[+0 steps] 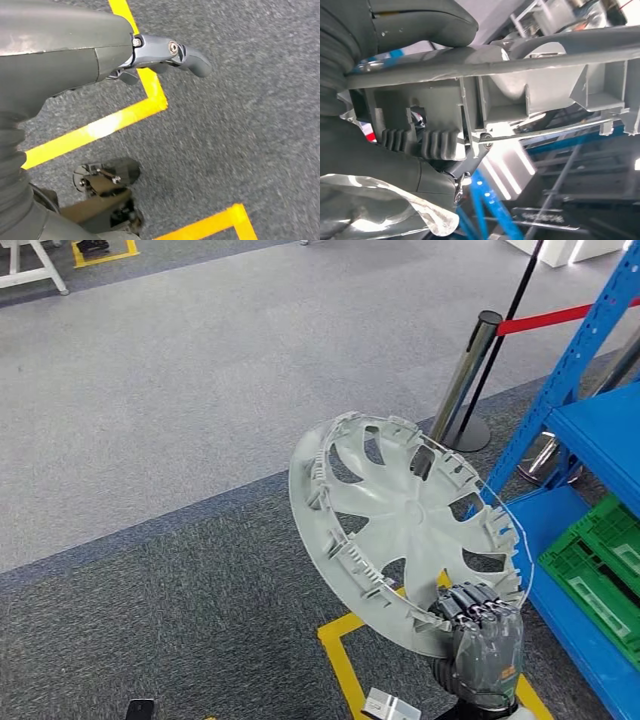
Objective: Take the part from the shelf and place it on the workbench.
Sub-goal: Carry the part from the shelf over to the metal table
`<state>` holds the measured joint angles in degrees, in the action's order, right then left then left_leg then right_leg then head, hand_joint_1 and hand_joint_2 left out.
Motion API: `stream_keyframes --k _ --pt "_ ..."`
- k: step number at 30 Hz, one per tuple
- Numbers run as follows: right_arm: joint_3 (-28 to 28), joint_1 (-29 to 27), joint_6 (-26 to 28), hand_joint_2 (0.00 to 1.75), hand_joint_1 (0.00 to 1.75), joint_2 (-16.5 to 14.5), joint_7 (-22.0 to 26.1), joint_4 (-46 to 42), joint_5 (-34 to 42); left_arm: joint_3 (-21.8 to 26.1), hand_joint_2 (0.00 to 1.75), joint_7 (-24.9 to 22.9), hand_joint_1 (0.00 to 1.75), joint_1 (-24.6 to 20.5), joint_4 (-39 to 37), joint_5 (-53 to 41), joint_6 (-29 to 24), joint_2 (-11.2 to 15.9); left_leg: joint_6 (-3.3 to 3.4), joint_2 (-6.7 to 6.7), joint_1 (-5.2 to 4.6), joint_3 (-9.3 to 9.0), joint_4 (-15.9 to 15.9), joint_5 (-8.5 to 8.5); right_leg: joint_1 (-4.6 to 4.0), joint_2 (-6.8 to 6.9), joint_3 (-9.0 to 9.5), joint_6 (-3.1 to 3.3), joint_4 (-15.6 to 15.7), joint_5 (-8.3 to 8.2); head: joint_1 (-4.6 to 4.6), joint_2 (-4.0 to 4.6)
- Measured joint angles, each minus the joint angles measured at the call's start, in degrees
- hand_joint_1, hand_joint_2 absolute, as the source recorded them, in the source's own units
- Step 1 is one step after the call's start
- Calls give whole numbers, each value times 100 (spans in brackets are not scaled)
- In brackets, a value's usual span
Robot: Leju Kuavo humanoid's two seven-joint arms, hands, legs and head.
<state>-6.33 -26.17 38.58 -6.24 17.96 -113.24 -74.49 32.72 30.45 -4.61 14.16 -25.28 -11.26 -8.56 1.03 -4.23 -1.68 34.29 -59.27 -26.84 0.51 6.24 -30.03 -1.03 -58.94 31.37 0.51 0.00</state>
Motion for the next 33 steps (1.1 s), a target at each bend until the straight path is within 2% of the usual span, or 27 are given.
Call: stream_keyframes --k 1,2,4,6,7,8,9,10,11,12,14,15,16,17,19,21,22,23,24,25,26,27,29,30,31,32,33 --pt "-18 -9 0 175 175 9 -32 -10 -27 0 175 -8 0 10 0 -7 2 3 19 73 5 -15 34 16 -4 61 18 -30 18 14 2 0" --pt "-34 -17 0 175 175 21 -61 -22 -48 0 175 -14 0 25 0 -17 5 3 42 141 20 -43 83 36 -3 41 25 -57 5 52 5 0" --pt "-59 -35 0 175 175 49 -102 -54 -71 2 175 -28 0 26 0 -34 10 6 99 276 60 -106 179 83 0 -214 -106 -95 -299 257 20 1" --pt "-70 -47 0 175 175 85 -121 -74 -82 3 175 -43 0 14 0 -49 21 5 133 414 77 -113 196 95 11 -527 -484 -108 -1029 562 39 2" --pt "-76 -57 0 175 175 101 -125 -78 -88 3 175 -49 0 12 0 -55 27 1 136 492 79 -114 193 95 13 -588 -685 -116 -1361 644 50 2" --pt "-86 -70 0 175 175 117 -131 -80 -93 3 175 -56 0 13 0 -61 32 -3 137 573 82 -117 190 92 17 -613 -819 -123 -1533 626 53 2" --pt "-99 -81 0 175 175 131 -139 -81 -97 2 175 -62 0 15 0 -66 36 -6 133 656 89 -122 183 89 22 -624 -846 -131 -1476 490 54 2" --pt "-110 -90 0 175 175 142 -149 -81 -98 3 175 -66 0 15 0 -70 37 -8 121 739 102 -127 169 81 34 -649 -765 -140 -1205 262 57 2" --pt "-116 -93 0 175 175 149 -159 -81 -98 3 175 -68 0 15 0 -76 37 -8 97 818 114 -125 145 65 55 -733 -621 -153 -821 26 57 2" --pt "-120 -93 0 175 175 155 -165 -84 -98 4 175 -68 0 10 0 -82 37 -5 65 893 116 -105 96 43 83 -887 -475 -162 -458 -128 60 2" --pt "-125 -98 0 175 175 163 -171 -98 -97 4 175 -68 0 4 0 -96 38 1 -8 1023 122 -38 27 20 112 -1109 -299 -133 -100 -212 59 2" --pt "-131 -102 0 175 175 168 -171 -105 -98 4 175 -68 0 5 0 -99 39 4 -40 1085 127 -7 10 24 105 -1131 -278 -99 -87 -187 59 2" --pt "-139 -106 0 175 175 171 -172 -110 -98 4 175 -68 0 13 0 -101 39 6 -65 1145 142 11 11 33 101 -1063 -264 -57 -94 -192 56 1" --pt "-147 -105 0 175 175 174 -173 -112 -97 4 175 -68 0 23 0 -101 39 9 -90 1134 146 24 -13 21 98 -997 -252 -23 -82 -197 54 1" --pt "-159 -108 0 175 175 176 -177 -122 -95 4 175 -68 0 27 0 -101 39 14 -141 895 142 154 -312 -163 100 -837 -213 43 -56 -195 24 1" --pt "-161 -112 0 175 175 178 -179 -135 -97 4 175 -68 0 12 0 -102 39 10 -185 588 150 480 -1025 -521 71 -662 -186 90 -52 -172 -1 2" --pt "-162 -113 0 175 175 178 -178 -137 -99 4 175 -68 0 9 0 -102 39 7 -196 527 162 651 -1382 -661 57 -577 -179 100 -53 -160 0 2" --pt "-164 -112 0 175 175 178 -177 -138 -99 4 175 -68 0 12 0 -102 39 6 -198 503 170 753 -1596 -708 47 -496 -172 106 -53 -148 0 2" --pt "-166 -111 0 175 175 178 -177 -138 -96 4 175 -69 0 19 0 -103 39 4 -191 493 173 752 -1595 -643 40 -420 -161 107 -54 -134 -1 2" --pt "-168 -108 0 175 175 178 -179 -138 -89 4 175 -73 0 24 0 -104 39 4 -174 473 170 638 -1369 -479 34 -348 -142 105 -53 -119 -1 2" --pt "-168 -102 0 175 175 178 -185 -138 -80 4 175 -79 0 26 0 -106 38 6 -142 397 155 439 -980 -263 28 -279 -116 100 -52 -100 -1 2" --pt "-169 -96 0 175 175 178 -193 -138 -73 4 175 -87 0 20 0 -108 37 8 -108 265 122 239 -594 -115 18 -216 -91 89 -51 -80 -1 2" --pt "-169 -85 0 175 175 178 -204 -138 -58 5 175 -104 0 -4 0 -110 28 18 -44 51 45 5 -100 4 -3 -99 -63 49 -46 -47 1 2" --pt "-171 -76 0 175 175 178 -198 -138 -42 6 175 -112 0 -12 0 -110 24 26 -26 34 16 -6 -50 -22 -10 -40 -55 22 -35 -39 3 2" --pt "-174 -62 0 175 175 178 -183 -138 -14 9 175 -119 0 -12 0 -110 20 34 0 91 9 -4 -11 -10 -12 22 -38 -8 -20 -32 4 2" --pt "-178 -40 0 175 175 180 -160 -137 23 11 175 -131 0 -4 0 -110 19 38 24 155 23 -20 28 9 -4 34 -28 -39 -13 -10 8 2" --pt "-181 -12 0 175 175 181 -126 -133 74 13 175 -144 0 0 0 -112 19 39 55 217 41 -46 72 27 2 -41 -41 -65 -57 41 13 2"
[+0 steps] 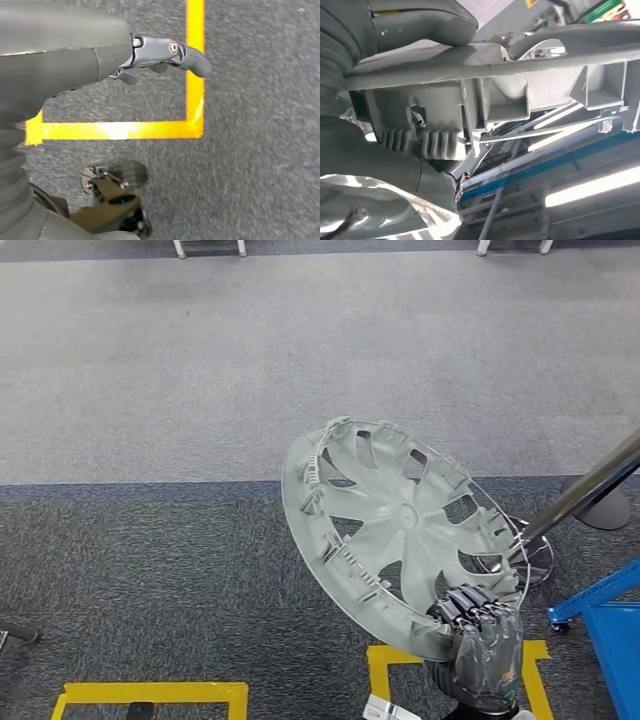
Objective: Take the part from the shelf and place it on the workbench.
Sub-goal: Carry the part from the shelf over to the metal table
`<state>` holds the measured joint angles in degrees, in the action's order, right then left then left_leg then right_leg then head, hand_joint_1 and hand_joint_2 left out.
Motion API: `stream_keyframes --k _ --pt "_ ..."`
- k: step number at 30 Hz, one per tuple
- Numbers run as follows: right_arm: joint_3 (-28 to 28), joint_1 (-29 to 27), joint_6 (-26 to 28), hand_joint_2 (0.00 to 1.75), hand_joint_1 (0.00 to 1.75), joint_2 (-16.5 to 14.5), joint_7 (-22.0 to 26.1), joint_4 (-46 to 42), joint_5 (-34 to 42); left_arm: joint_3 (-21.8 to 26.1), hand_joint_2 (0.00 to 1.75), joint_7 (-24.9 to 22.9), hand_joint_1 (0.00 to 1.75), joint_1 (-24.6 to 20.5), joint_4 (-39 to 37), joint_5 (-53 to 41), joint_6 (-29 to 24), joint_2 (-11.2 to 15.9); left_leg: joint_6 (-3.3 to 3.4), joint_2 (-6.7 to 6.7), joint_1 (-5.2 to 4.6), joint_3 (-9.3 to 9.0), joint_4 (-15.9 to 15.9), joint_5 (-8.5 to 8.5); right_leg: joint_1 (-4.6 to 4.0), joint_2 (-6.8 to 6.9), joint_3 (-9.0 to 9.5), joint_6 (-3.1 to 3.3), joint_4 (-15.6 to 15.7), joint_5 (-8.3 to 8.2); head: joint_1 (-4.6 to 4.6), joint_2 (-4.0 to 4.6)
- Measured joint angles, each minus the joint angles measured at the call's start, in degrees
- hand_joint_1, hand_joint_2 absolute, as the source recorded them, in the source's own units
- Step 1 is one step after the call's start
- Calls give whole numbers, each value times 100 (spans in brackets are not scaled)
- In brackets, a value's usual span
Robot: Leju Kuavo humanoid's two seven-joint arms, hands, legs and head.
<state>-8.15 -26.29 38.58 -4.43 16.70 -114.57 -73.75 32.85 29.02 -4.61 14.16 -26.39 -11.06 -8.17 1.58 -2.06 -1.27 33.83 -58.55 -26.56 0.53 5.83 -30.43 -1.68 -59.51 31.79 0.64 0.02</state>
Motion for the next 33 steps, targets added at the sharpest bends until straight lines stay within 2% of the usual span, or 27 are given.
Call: stream_keyframes --k 1,3,4,5,6,7,8,9,10,11,12,14,15,16,18,20,21,22,23,25,27,28,29,30,31,32,33 --pt "-2 34 0 175 175 2 44 7 58 1 175 -14 0 -8 0 -3 -3 2 33 59 22 -26 43 23 5 -133 -66 -21 -145 96 9 0" --pt "3 115 0 175 175 4 176 41 187 3 175 -38 0 -40 0 -16 -28 4 72 182 45 -48 72 40 15 -450 -411 -41 -798 394 37 0" --pt "5 157 0 175 175 4 256 68 256 5 175 -40 0 -53 0 -21 -48 6 82 250 47 -47 70 41 17 -526 -631 -52 -1181 517 44 -1" --pt "8 195 0 175 175 5 348 102 333 12 175 -31 0 -55 0 -12 -66 4 85 326 49 -52 68 38 20 -560 -809 -63 -1454 556 48 -1" --pt "12 226 0 175 175 6 443 139 420 26 175 -9 0 -51 0 8 -79 2 82 404 54 -57 64 35 25 -573 -898 -73 -1525 482 49 -1" --pt "18 256 0 175 175 6 541 177 515 51 175 22 0 -44 0 39 -86 1 73 489 62 -63 54 29 34 -588 -872 -82 -1367 297 50 -1" --pt "26 290 0 175 175 7 639 214 610 84 175 57 0 -38 0 80 -92 1 55 573 75 -68 37 17 51 -638 -752 -91 -1024 47 50 0" --pt "33 335 0 175 175 7 724 252 692 124 175 86 0 -33 1 121 -101 3 26 653 82 -64 11 -2 74 -767 -601 -101 -649 -141 52 0" --pt "38 385 0 175 175 7 794 288 751 167 175 109 0 -27 1 161 -110 8 -7 728 87 -44 -28 -22 98 -891 -452 -101 -324 -263 50 0" --pt "43 434 0 175 175 8 850 326 788 212 175 121 0 -16 2 196 -120 13 -44 791 92 -17 -55 -31 111 -986 -355 -91 -125 -309 50 0" --pt "46 482 0 175 175 8 887 367 808 257 175 122 0 4 2 222 -132 18 -79 848 98 11 -70 -30 108 -1034 -311 -69 -58 -286 48 -1" --pt "54 566 0 175 175 8 927 452 828 348 175 90 0 72 2 252 -154 27 -139 938 125 44 -73 -18 92 -924 -278 -3 -28 -296 48 -1" --pt "59 604 0 175 175 8 933 494 839 389 175 66 0 111 2 265 -162 32 -165 883 123 65 -116 -48 92 -860 -257 31 -10 -300 39 -1" --pt "64 630 0 175 175 8 938 530 856 426 175 37 0 140 2 281 -167 33 -190 766 117 124 -245 -129 96 -784 -234 64 10 -300 24 -1" --pt "80 660 0 175 175 8 963 587 901 484 175 -9 0 170 1 301 -172 26 -234 442 110 409 -839 -433 84 -614 -195 116 33 -283 -7 0" --pt "89 694 0 175 175 8 1002 644 949 529 175 -36 0 191 0 304 -178 13 -254 305 129 747 -1509 -675 62 -442 -179 137 34 -256 -13 0" --pt "91 715 0 175 175 8 1019 678 965 549 175 -39 0 209 0 304 -182 7 -252 286 134 808 -1625 -663 56 -363 -167 138 33 -241 -14 0" --pt "90 735 0 175 175 8 1031 711 978 568 175 -40 0 228 0 305 -187 3 -241 274 134 757 -1519 -543 51 -290 -149 136 33 -225 -14 0" --pt "87 756 0 175 175 8 1039 742 984 588 175 -40 0 244 0 307 -192 1 -219 240 127 607 -1221 -351 48 -221 -124 130 34 -207 -15 0" --pt "80 803 0 175 175 8 1043 791 986 628 175 -38 0 252 0 310 -201 -1 -155 -19 68 236 -476 -44 31 -97 -76 107 34 -166 -15 0" --pt "74 837 0 175 175 8 1043 823 986 659 175 -33 0 233 0 313 -202 -1 -94 -227 -7 73 -112 15 8 24 -49 63 42 -132 -13 0" --pt "70 850 0 175 175 8 1044 837 986 672 175 -32 0 230 0 316 -202 -1 -71 -213 -32 74 -86 -5 0 88 -34 35 53 -120 -12 0" --pt "66 864 0 175 175 8 1044 847 984 683 175 -31 0 234 0 320 -202 -1 -44 -142 -28 70 -65 1 2 148 -5 2 66 -103 -10 -1" --pt "62 885 0 175 175 8 1044 858 984 693 175 -31 0 247 0 322 -203 -5 -19 -73 -16 45 -31 10 9 124 12 -32 59 -70 -6 -1" --pt "60 904 0 175 175 9 1044 867 984 703 175 -31 0 256 0 324 -203 -9 11 -6 4 16 3 21 18 4 -5 -63 -14 -7 0 -1" --pt "59 918 0 175 175 9 1044 876 985 714 175 -30 0 252 0 325 -203 -10 42 64 27 -14 33 33 25 -171 -94 -88 -212 106 12 -1" --pt "61 926 0 175 175 13 1045 885 986 721 175 -30 0 246 0 325 -203 -13 64 133 42 -29 45 38 33 -371 -262 -101 -528 253 26 0"
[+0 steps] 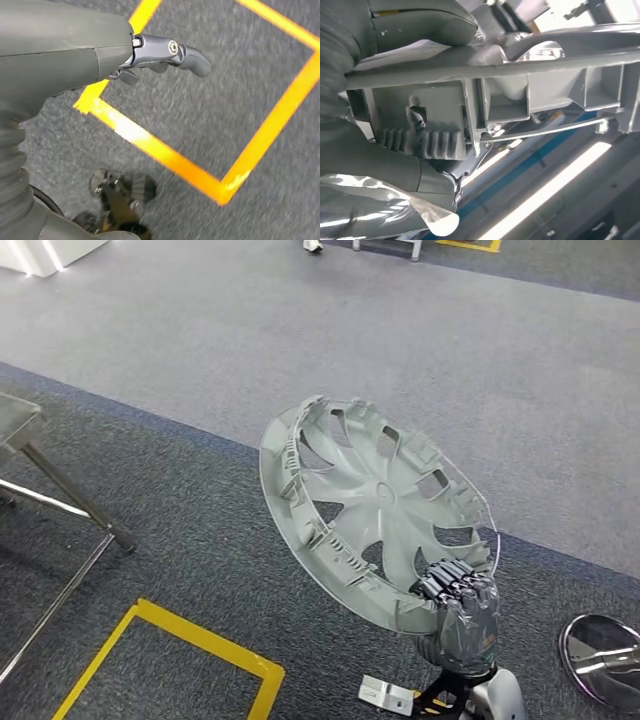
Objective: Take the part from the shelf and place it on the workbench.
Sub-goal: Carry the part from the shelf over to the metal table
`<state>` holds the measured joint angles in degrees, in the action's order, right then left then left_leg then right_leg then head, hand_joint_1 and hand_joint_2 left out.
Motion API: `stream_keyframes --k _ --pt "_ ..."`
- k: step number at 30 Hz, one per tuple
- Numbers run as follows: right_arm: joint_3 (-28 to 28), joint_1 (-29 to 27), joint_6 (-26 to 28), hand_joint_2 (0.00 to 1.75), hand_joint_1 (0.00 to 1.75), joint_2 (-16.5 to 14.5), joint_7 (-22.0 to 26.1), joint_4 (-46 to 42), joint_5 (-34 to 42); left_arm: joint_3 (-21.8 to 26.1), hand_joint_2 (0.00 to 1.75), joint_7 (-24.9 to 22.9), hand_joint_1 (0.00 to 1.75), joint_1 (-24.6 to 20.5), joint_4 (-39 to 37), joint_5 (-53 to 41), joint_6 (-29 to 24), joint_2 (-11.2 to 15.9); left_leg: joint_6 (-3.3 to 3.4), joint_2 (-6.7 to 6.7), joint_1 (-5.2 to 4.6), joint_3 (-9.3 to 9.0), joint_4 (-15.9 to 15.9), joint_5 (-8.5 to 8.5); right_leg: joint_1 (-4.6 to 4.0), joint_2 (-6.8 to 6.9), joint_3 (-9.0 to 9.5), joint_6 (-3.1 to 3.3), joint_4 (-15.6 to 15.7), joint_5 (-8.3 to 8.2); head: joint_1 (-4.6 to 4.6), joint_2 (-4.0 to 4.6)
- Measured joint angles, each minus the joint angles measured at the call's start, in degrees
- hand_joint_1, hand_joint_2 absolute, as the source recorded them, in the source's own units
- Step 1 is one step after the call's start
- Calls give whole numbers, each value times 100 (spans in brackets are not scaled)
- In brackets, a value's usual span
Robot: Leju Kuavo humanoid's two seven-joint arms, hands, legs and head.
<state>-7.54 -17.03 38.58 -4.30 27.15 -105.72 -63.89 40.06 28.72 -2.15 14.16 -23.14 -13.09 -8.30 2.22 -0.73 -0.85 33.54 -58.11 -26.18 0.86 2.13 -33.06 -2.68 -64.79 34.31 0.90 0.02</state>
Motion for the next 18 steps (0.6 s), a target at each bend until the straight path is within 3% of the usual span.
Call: stream_keyframes --k 2,3,4,6,7,9,10,11,12,14,16,18 --pt "3 1 0 175 175 7 3 21 0 11 175 -1 0 -18 0 0 2 -1 29 157 7 -2 -4 -5 0 -189 -437 -12 -754 250 14 0" --pt "3 -3 0 175 175 11 5 36 0 16 175 -2 0 -16 0 -1 2 -6 31 242 8 -8 -7 -10 -2 -206 -595 -13 -963 253 13 0" --pt "3 -6 0 175 175 13 5 51 0 20 175 -2 0 -13 0 0 3 -10 30 330 10 -18 -12 -16 -2 -212 -656 -11 -964 139 12 0" --pt "3 -9 0 175 175 16 0 74 -1 29 175 -2 0 -7 0 13 9 -21 5 503 22 -46 -30 -42 9 -285 -485 3 -391 -320 14 -1" --pt "3 -7 0 175 175 19 -5 80 -4 38 175 -2 0 -9 0 31 19 -25 -23 583 21 -48 -51 -61 23 -412 -337 10 -18 -498 13 -1" --pt "-1 -7 0 175 175 25 -14 80 -18 68 175 0 0 -12 0 74 40 -29 -86 718 36 -17 -91 -85 38 -616 -105 32 458 -626 6 -2" --pt "-9 -9 0 175 175 31 -17 80 -26 85 175 1 0 -4 0 87 48 -30 -118 774 48 7 -100 -84 32 -654 -65 52 504 -591 4 -2" --pt "-22 -11 0 175 175 37 -23 78 -31 100 175 2 0 6 0 92 54 -29 -146 830 65 26 -100 -79 26 -607 -37 79 524 -586 1 -2" --pt "-36 -10 0 175 175 43 -32 79 -33 111 175 3 0 19 0 92 58 -23 -175 821 69 35 -113 -89 27 -546 -22 106 540 -589 4 -2" --pt "-59 -8 0 175 175 48 -54 78 -27 126 175 7 0 16 0 88 72 -17 -234 574 54 139 -353 -240 37 -399 25 171 575 -582 -26 -2" --pt "-71 -9 0 175 175 57 -76 77 -31 132 175 10 0 -15 0 68 87 -20 -287 254 57 450 -1006 -561 27 -228 62 219 586 -554 -52 -2" --pt "-90 -10 0 175 175 69 -96 78 -42 134 175 11 0 -32 0 36 97 -20 -312 159 79 759 -1619 -760 14 -64 89 235 585 -522 -52 -2"
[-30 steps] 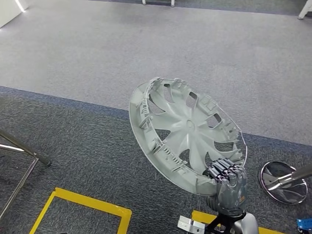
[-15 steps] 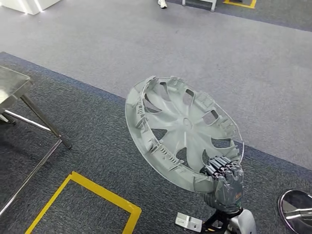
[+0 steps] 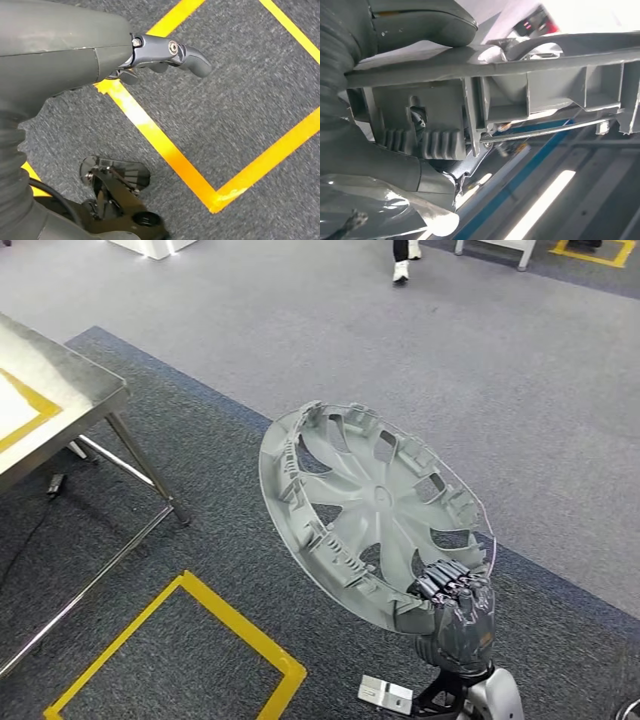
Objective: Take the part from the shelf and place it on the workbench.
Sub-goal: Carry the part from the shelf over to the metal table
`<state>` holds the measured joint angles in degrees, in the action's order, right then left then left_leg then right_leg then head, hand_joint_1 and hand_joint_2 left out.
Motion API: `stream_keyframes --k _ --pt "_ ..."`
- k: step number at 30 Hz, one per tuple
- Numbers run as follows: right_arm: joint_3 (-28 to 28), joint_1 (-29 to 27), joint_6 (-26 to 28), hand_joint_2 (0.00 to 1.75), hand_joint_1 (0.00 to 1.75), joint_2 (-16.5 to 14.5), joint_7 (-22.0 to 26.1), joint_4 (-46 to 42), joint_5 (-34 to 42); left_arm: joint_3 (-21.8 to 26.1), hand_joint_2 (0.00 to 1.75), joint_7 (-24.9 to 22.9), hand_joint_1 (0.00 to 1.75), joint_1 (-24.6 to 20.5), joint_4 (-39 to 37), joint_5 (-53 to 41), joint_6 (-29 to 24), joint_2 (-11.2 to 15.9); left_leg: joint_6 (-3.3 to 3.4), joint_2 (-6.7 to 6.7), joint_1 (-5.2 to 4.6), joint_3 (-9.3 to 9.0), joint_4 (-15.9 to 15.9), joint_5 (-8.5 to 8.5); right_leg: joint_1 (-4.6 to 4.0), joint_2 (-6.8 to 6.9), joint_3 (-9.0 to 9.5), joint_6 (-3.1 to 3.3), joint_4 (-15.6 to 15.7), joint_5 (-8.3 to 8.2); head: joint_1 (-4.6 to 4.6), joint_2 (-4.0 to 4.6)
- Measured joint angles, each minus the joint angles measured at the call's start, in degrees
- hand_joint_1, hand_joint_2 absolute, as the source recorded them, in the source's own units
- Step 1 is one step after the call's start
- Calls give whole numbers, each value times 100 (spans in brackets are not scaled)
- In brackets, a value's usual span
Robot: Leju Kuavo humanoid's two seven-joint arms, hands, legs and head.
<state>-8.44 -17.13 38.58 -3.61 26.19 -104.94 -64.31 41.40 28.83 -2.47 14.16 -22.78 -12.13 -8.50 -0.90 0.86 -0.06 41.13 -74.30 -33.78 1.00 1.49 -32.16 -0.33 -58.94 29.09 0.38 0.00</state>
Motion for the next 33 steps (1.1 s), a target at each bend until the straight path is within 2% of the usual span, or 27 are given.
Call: stream_keyframes --k 1,2,3,4,5,6,7,9,10,11,13,14,15,16,17,18,20,21,22,24,25,27,28,30,31,32,33 --pt "-13 0 0 175 175 5 -9 1 -6 1 175 0 0 0 0 -18 2 0 0 -14 4 28 -43 57 -3 77 19 0 0 18 -2 0" --pt "-27 -1 0 175 175 10 -19 0 -13 1 175 0 0 2 0 -33 4 0 12 -33 4 -52 130 215 -7 149 45 -4 0 36 -2 0" --pt "-39 -1 0 175 175 14 -32 -1 -25 1 175 0 0 3 0 -49 4 1 43 -99 -7 -224 485 437 -12 218 78 -9 1 58 -3 0" --pt "-51 0 0 175 175 17 -47 -2 -38 1 175 0 0 -3 0 -62 4 2 86 -238 -37 -419 876 609 -20 284 110 -17 3 80 -1 0" --pt "-59 -1 0 175 175 21 -66 -3 -52 0 175 4 0 -15 0 -77 4 3 131 -374 -76 -575 1205 713 -36 345 132 -33 2 102 -3 0" --pt "-66 -3 0 175 175 27 -92 -4 -61 0 175 11 0 -31 0 -90 7 4 170 -485 -112 -665 1408 751 -49 407 145 -53 4 120 1 0" --pt "-74 -3 0 175 175 34 -119 -4 -65 0 175 22 0 -45 0 -102 9 5 197 -528 -142 -686 1480 724 -60 472 154 -79 10 134 3 0" --pt "-98 -2 0 175 175 53 -164 -5 -64 1 175 52 0 -52 0 -120 18 3 242 -410 -132 -686 1536 735 -65 557 176 -141 26 167 10 0" --pt "-113 0 0 175 175 64 -178 -8 -62 1 175 68 0 -53 0 -127 21 -2 270 -341 -111 -706 1571 748 -55 468 174 -169 -7 213 15 0" --pt "-125 1 0 175 175 74 -186 -10 -60 2 175 81 0 -64 1 -136 24 -3 300 -273 -85 -727 1605 765 -46 315 121 -192 -138 302 26 0" --pt "-138 -1 0 175 175 102 -190 -14 -57 2 175 95 0 -111 3 -152 26 -9 344 -136 -54 -753 1629 774 -23 -32 -184 -222 -755 605 53 0" --pt "-140 -4 0 175 175 115 -190 -14 -57 1 175 96 0 -134 4 -156 27 -9 357 -61 -51 -753 1627 770 -19 -104 -398 -236 -1145 751 61 0" --pt "-143 -8 0 175 175 130 -189 -13 -57 1 175 96 0 -146 4 -159 28 -13 362 18 -51 -757 1624 764 -15 -130 -579 -250 -1436 819 65 0" --pt "-147 -12 0 175 175 140 -189 -12 -57 0 175 96 0 -150 4 -159 29 -18 361 100 -48 -763 1619 758 -13 -138 -680 -261 -1541 774 65 0" --pt "-151 -15 0 175 175 147 -191 -11 -57 0 175 96 0 -150 4 -159 30 -22 352 187 -42 -772 1610 749 -6 -147 -670 -269 -1414 609 65 0" --pt "-153 -16 0 175 175 152 -193 -10 -56 1 175 96 0 -150 4 -159 30 -25 333 276 -32 -783 1594 733 6 -182 -557 -275 -1087 361 65 0" --pt "-155 -11 0 175 175 162 -197 -8 -56 1 175 96 0 -157 5 -162 30 -26 274 437 -19 -775 1533 692 51 -422 -248 -276 -373 34 66 0" --pt "-158 -10 0 175 175 167 -199 -4 -59 1 175 96 0 -162 5 -166 30 -25 241 503 -14 -750 1505 681 65 -527 -143 -263 -162 -18 65 0" --pt "-163 -11 0 175 175 172 -206 -2 -64 1 175 96 0 -161 5 -171 30 -24 211 562 -12 -722 1488 681 68 -592 -95 -241 -90 8 63 0" --pt "-180 -15 0 175 175 177 -226 1 -88 0 175 89 0 -140 5 -186 29 -18 162 660 0 -684 1478 688 58 -502 -62 -179 -70 15 64 0" --pt "-185 -15 0 175 175 178 -236 -1 -99 0 175 85 0 -126 6 -196 28 -18 134 606 -8 -673 1446 666 62 -437 -38 -146 -57 19 57 0" --pt "-187 -18 0 175 175 179 -248 -1 -112 1 175 79 0 -123 7 -218 26 -18 74 314 -18 -531 1120 483 74 -278 24 -77 -22 34 17 0" --pt "-185 -18 0 175 175 179 -250 -2 -112 1 175 79 0 -128 7 -228 26 -27 45 138 -15 -380 803 334 64 -199 47 -48 -18 50 -5 0" --pt "-186 -19 0 175 175 180 -244 -1 -112 0 175 76 0 -134 7 -242 26 -31 12 2 17 -24 110 83 44 -35 80 -19 -17 86 -17 0" --pt "-187 -19 0 175 175 180 -238 0 -112 0 175 71 0 -128 6 -245 25 -32 7 -13 26 68 -53 84 39 42 98 -16 -18 105 -17 0" --pt "-190 -19 0 175 175 180 -233 1 -112 0 175 64 0 -120 6 -248 22 -31 10 -25 31 60 -9 193 36 115 123 -19 -18 126 -19 0" --pt "-191 -18 0 175 175 179 -229 2 -115 0 175 55 0 -113 6 -251 19 -28 24 -56 29 -55 248 392 33 184 156 -27 -18 151 -20 0"
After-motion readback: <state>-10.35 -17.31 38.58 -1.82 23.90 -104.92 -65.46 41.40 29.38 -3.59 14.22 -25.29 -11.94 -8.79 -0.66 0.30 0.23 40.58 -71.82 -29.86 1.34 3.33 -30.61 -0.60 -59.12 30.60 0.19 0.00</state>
